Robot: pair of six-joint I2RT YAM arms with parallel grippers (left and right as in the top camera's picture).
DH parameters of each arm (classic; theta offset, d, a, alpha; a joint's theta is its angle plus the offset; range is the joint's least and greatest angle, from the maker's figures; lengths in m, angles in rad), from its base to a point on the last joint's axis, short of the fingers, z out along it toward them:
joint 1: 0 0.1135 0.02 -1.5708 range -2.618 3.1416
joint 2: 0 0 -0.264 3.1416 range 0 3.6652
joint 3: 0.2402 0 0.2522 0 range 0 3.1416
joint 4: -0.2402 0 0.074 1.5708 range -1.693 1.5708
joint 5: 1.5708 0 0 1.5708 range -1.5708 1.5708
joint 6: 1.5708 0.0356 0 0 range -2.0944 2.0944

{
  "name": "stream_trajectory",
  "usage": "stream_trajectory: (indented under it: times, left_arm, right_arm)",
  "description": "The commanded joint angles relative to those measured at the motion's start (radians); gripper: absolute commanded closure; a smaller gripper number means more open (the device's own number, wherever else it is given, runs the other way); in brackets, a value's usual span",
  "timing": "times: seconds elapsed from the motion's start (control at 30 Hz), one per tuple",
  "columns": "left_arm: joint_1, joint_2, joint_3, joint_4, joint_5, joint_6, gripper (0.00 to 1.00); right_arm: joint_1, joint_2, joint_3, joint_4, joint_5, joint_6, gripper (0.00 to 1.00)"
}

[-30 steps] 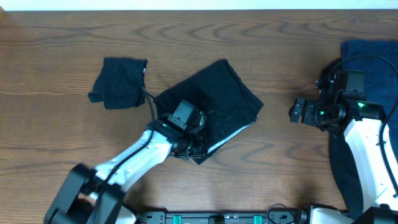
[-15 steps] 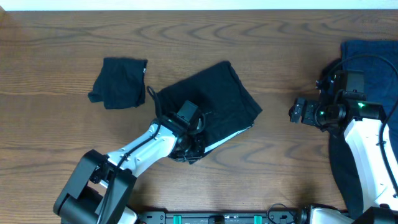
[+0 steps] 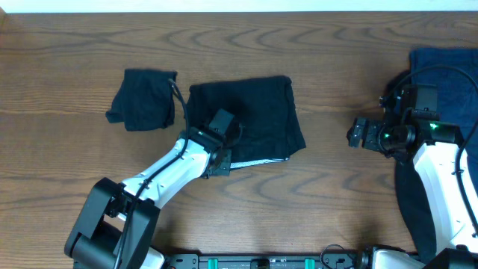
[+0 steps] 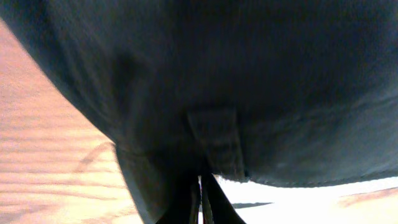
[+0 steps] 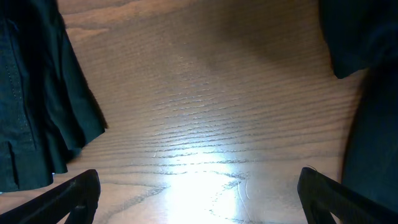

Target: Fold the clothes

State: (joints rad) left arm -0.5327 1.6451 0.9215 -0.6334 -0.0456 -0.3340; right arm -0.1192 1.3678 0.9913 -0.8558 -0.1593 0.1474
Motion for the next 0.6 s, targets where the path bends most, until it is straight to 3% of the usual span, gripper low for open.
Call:
stream_trajectory:
  times: [0.0,0.13,0.17,0.23,0.3,0.33,0.47,0.57]
  left_arm:
    - [0.005,0.009,0.084,-0.048,-0.067,0.038,0.94]
    - [0.005,0.008,0.222,-0.220,-0.025,0.038,0.92]
    - [0.005,0.008,0.254,-0.255,-0.017,0.038,0.85]
    - [0.005,0.008,0.306,-0.302,-0.014,0.037,0.66]
    - [0.005,0.008,0.332,-0.305,-0.015,0.027,0.36]
    - [0.006,0.008,0.333,-0.297,-0.015,0.018,0.28]
    - [0.007,0.013,0.328,-0.281,-0.019,-0.051,0.15]
    - [0.013,0.023,0.325,-0.278,-0.019,-0.125,0.12]
  right_arm:
    - [-0.006,0.000,0.003,-0.001,0.006,-0.014,0.01]
    - [-0.006,0.000,0.003,-0.001,0.006,-0.014,0.01]
    - [-0.006,0.000,0.003,-0.002,0.006,-0.014,0.01]
    - [-0.006,0.000,0.003,-0.001,0.006,-0.014,0.01]
    - [-0.006,0.000,0.003,-0.001,0.006,-0.014,0.01]
    - [-0.006,0.000,0.003,-0.001,0.006,-0.014,0.01]
    - [-0.006,0.000,0.003,-0.001,0.006,-0.014,0.01]
    - [-0.006,0.000,0.003,-0.001,0.006,-0.014,0.01]
